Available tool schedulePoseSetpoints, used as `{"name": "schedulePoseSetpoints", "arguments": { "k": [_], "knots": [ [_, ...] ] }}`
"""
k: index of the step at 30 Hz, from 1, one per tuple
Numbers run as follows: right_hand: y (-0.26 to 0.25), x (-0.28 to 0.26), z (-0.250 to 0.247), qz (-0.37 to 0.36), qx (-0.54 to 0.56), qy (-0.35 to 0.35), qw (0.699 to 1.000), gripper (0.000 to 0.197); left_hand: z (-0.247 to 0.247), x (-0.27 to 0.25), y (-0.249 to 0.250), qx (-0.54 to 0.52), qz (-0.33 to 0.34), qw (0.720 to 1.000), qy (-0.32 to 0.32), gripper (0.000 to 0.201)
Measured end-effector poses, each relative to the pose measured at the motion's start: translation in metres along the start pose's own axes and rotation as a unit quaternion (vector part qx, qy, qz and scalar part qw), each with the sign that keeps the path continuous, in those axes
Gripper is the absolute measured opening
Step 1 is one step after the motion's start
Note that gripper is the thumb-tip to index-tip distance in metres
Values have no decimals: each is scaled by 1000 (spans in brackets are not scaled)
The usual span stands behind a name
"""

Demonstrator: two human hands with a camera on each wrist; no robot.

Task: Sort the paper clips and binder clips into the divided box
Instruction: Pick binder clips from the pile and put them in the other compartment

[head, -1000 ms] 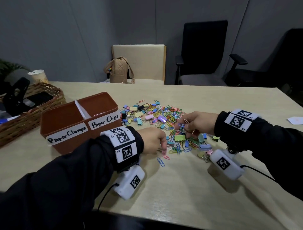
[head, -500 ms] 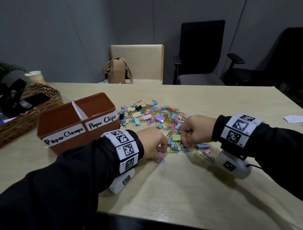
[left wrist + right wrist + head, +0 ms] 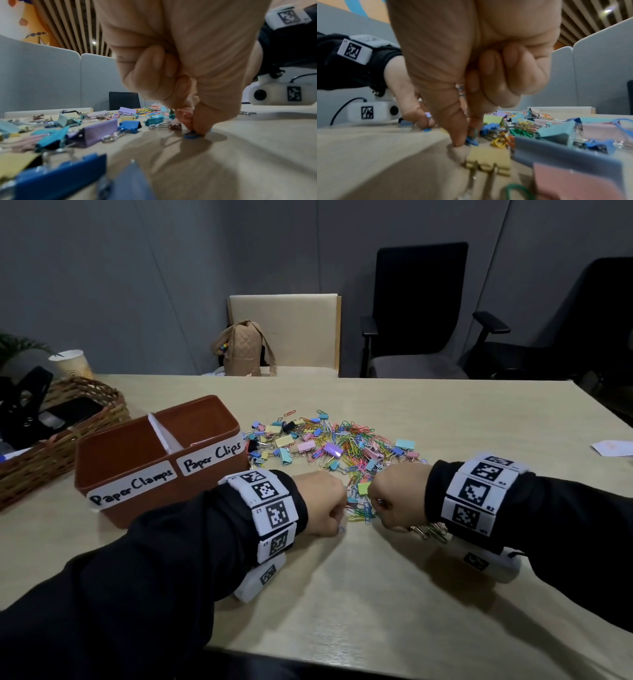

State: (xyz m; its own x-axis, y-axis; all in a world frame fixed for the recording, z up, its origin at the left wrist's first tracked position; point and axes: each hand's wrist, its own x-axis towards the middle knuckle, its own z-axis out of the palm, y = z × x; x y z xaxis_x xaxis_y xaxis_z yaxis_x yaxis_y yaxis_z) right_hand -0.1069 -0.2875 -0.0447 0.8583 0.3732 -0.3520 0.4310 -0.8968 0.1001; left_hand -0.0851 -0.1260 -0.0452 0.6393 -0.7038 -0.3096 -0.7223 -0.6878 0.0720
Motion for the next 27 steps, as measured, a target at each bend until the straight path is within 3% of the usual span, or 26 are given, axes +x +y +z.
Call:
{"name": "schedulePoseSetpoints", "arguments": {
  "k": [3, 6, 10, 13, 17, 21, 27],
  "knots": [
    [11, -3, -8, 29, 59, 34, 997, 13, -4, -3, -11, -105, -37, 994, 15, 13],
    [22, -4, -20, 64, 203, 44, 976, 22, -7, -6, -19, -212, -68, 975, 5, 18],
    [29, -1, -21, 96, 483, 56, 869, 18, -10, -12, -15, -282, -95, 955, 1, 27],
    [28, -1, -18, 84, 567, 25, 819, 20, -8, -14, -11, -378, -91, 921, -20, 25],
    [24, 2, -13, 81, 597, -4, 798, 25, -8, -12, -5, -298, -77, 951, -22, 27],
    [24, 8, -11, 99, 625, 0, 774, 31, -3, -13, 3, -80, -67, 994, 28, 15],
    [15, 8, -15, 138, 540, -5, 830, 28, -2, -6, 2, 19, -44, 999, 15, 17]
  ]
}}
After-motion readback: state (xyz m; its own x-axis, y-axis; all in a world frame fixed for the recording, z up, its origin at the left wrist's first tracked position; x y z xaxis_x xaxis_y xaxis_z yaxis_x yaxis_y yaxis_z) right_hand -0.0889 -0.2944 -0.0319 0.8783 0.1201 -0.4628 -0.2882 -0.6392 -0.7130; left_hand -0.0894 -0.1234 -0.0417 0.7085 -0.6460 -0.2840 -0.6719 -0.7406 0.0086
